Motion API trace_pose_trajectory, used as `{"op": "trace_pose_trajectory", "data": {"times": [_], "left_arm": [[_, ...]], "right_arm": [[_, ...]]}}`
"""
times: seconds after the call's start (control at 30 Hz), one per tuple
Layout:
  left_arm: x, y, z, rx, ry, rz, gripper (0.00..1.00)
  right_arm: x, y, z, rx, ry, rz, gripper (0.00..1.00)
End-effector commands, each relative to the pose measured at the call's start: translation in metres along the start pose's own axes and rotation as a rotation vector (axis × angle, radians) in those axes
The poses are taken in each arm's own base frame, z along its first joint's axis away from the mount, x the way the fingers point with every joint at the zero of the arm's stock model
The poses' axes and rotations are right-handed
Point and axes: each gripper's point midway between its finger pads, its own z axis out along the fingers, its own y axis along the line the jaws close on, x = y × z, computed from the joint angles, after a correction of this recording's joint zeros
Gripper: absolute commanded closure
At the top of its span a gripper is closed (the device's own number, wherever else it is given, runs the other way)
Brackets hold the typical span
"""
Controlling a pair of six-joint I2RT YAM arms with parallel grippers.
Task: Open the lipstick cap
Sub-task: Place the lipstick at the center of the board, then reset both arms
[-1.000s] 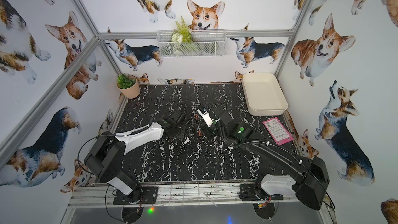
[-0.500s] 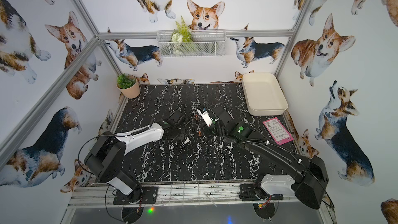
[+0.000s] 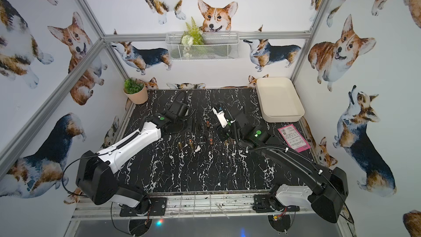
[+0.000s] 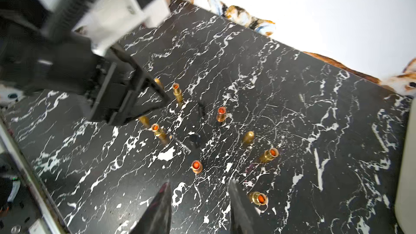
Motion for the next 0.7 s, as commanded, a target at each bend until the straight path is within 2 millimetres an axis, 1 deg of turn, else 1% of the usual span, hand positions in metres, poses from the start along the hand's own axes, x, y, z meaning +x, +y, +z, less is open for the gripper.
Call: {"op": "trace_pose_trajectory", "data": {"times": [0.0,0.03,0.07,0.1,0.13,0.17,0.23,0.3,0.37,0.4,0.43,0.47,0.5,0.53,0.6,0.63,0.67], "left_arm": [[-0.016,0.009,-0.019,0.059,-0.003,-0.043,0.24],[-0.027,0.018,-0.022,0.053,-0.025,-0.057,0.21],[-0.037,0.024,-0.025,0.048,-0.042,-0.062,0.17],[-0.044,0.030,-0.027,0.044,-0.052,-0.068,0.07],[-0.053,0.037,-0.028,0.040,-0.061,-0.078,0.02],[-0.059,0.043,-0.029,0.042,-0.063,-0.087,0.00],[-0.069,0.055,-0.031,0.043,-0.073,-0.095,0.00],[-0.072,0.075,-0.032,0.022,-0.092,-0.108,0.00],[-0.071,0.106,-0.032,-0.014,-0.134,-0.142,0.00],[-0.070,0.121,-0.031,-0.028,-0.154,-0.161,0.00],[-0.065,0.138,-0.027,-0.045,-0.166,-0.180,0.00],[-0.060,0.149,-0.022,-0.041,-0.178,-0.184,0.00],[-0.058,0.155,-0.018,-0.034,-0.203,-0.171,0.00],[-0.051,0.164,-0.011,-0.054,-0.235,-0.144,0.00],[-0.042,0.176,-0.004,-0.085,-0.324,-0.071,0.00],[-0.029,0.186,0.001,-0.120,-0.345,-0.044,0.00],[-0.022,0.194,0.001,-0.151,-0.368,-0.034,0.00]], "right_arm": [[-0.009,-0.035,0.006,0.093,-0.002,0.145,0.46],[-0.011,-0.043,0.009,0.107,0.000,0.164,0.41],[-0.014,-0.049,0.011,0.120,-0.005,0.171,0.29],[-0.018,-0.051,0.014,0.128,-0.012,0.166,0.16],[-0.021,-0.054,0.016,0.141,-0.016,0.151,0.04],[-0.025,-0.057,0.017,0.160,-0.024,0.144,0.00],[-0.030,-0.068,0.018,0.217,-0.037,0.140,0.00],[-0.033,-0.089,0.016,0.297,-0.051,0.159,0.00],[-0.032,-0.115,0.011,0.364,-0.081,0.209,0.00],[-0.030,-0.122,0.014,0.341,-0.097,0.222,0.00],[-0.023,-0.126,0.019,0.303,-0.121,0.209,0.00],[-0.017,-0.131,0.024,0.286,-0.144,0.181,0.00],[-0.011,-0.135,0.027,0.282,-0.149,0.161,0.00],[-0.005,-0.146,0.027,0.307,-0.139,0.170,0.00],[0.011,-0.172,0.023,0.378,-0.097,0.234,0.00],[0.016,-0.183,0.019,0.401,-0.113,0.255,0.00],[0.019,-0.191,0.014,0.417,-0.150,0.259,0.00]]}}
